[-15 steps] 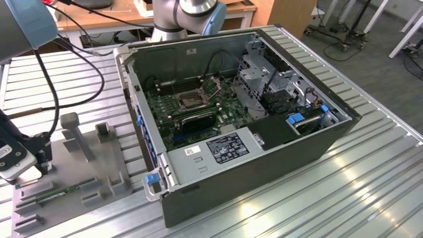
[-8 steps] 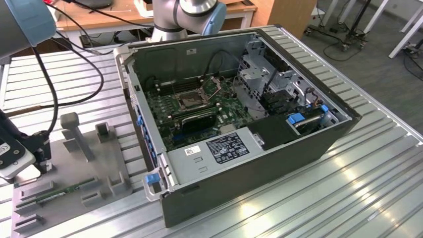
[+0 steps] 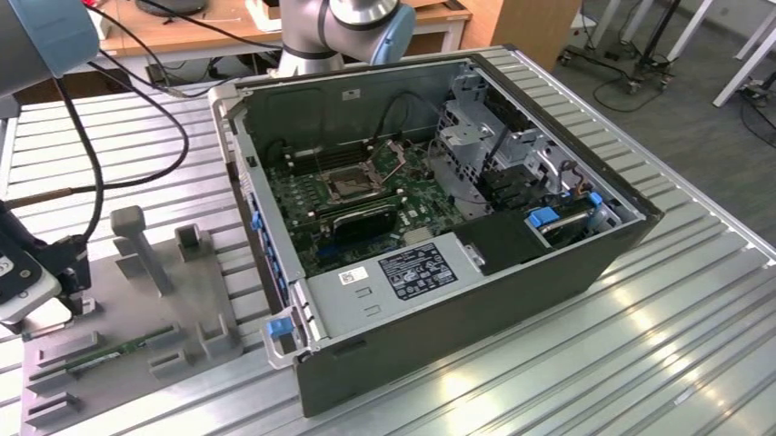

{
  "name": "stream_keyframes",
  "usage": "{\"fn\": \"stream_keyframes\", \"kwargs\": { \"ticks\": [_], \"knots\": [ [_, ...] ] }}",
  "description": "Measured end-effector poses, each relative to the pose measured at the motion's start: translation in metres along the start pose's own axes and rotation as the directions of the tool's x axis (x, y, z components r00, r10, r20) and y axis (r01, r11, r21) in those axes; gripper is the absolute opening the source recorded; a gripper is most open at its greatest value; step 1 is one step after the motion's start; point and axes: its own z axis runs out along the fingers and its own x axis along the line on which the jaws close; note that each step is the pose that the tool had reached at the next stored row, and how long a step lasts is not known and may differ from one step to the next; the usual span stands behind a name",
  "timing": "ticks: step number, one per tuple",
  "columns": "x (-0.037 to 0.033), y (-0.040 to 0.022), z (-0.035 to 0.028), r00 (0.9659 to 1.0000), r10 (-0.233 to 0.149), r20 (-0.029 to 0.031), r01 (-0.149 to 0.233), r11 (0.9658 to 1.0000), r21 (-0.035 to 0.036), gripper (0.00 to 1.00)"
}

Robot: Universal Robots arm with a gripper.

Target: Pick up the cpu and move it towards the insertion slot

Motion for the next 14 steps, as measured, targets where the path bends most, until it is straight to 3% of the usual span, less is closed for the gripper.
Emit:
{"fn": "stream_keyframes", "kwargs": {
  "ticks": [14],
  "knots": [
    [0.0,0.0003,-0.0084,1.0,0.0,0.0,0.0,1.0,0.0,0.55]
  ]
}}
